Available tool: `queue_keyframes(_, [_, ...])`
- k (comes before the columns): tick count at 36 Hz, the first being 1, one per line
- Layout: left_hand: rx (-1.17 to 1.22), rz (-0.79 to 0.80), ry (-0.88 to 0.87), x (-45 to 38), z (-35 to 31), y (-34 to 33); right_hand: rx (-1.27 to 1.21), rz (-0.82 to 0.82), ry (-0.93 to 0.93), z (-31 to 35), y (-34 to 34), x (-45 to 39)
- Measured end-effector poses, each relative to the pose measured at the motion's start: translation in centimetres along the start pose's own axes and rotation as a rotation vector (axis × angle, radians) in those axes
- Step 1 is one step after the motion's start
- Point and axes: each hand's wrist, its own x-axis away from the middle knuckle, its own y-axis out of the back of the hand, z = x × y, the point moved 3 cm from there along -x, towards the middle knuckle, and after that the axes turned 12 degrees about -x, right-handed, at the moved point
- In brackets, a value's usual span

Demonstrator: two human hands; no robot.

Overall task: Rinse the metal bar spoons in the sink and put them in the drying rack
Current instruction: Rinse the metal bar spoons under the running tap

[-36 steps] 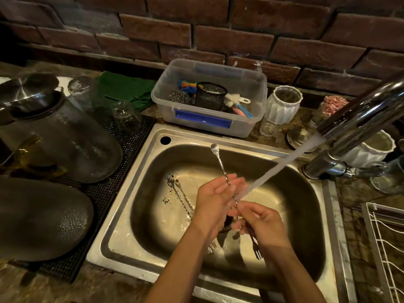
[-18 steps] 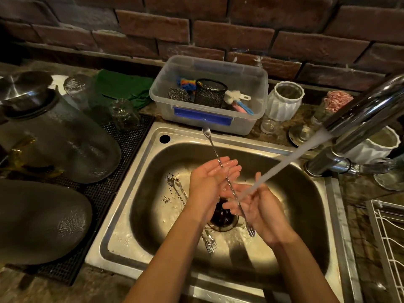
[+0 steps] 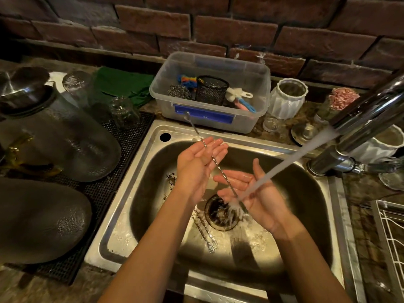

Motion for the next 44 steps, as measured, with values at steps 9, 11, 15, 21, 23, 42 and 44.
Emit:
queue_keyframes(9, [0.123, 0.008, 0.015, -0.7, 0.9, 0.3, -0.109, 0.022, -0.053, -0.4, -0.3, 0.5])
queue_keyframes(11, [0.147, 0.007, 0.021, -0.8, 1.1, 0.3, -0.123, 0.017, -0.064, -0.4, -0.4, 0.7])
queue_keyframes(15, [0.186, 0.029, 0.04, -0.7, 1.6, -0.3, -0.125, 0.012, -0.044, -0.1, -0.2, 1.4])
queue_keyframes(21, [0.229, 0.084, 0.081, 0.1, 3.1, -1.5, -0.089, -0.054, 0.014, 0.0, 1.1, 3.2])
queue_keyframes(23, [0.237, 0.097, 0.103, 0.5, 3.7, -1.7, -0.081, -0.074, 0.011, 0.0, 1.5, 3.9])
queue_keyframes(42, [0.132, 0.019, 0.275, 4.3, 8.4, -1.6, 0.245, -0.337, 0.043, -2.3, 2.6, 8.4])
queue_keyframes(44, [0.144, 0.023, 0.298, 5.0, 8.7, -1.7, 0.34, -0.367, 0.048, -2.7, 3.0, 8.5])
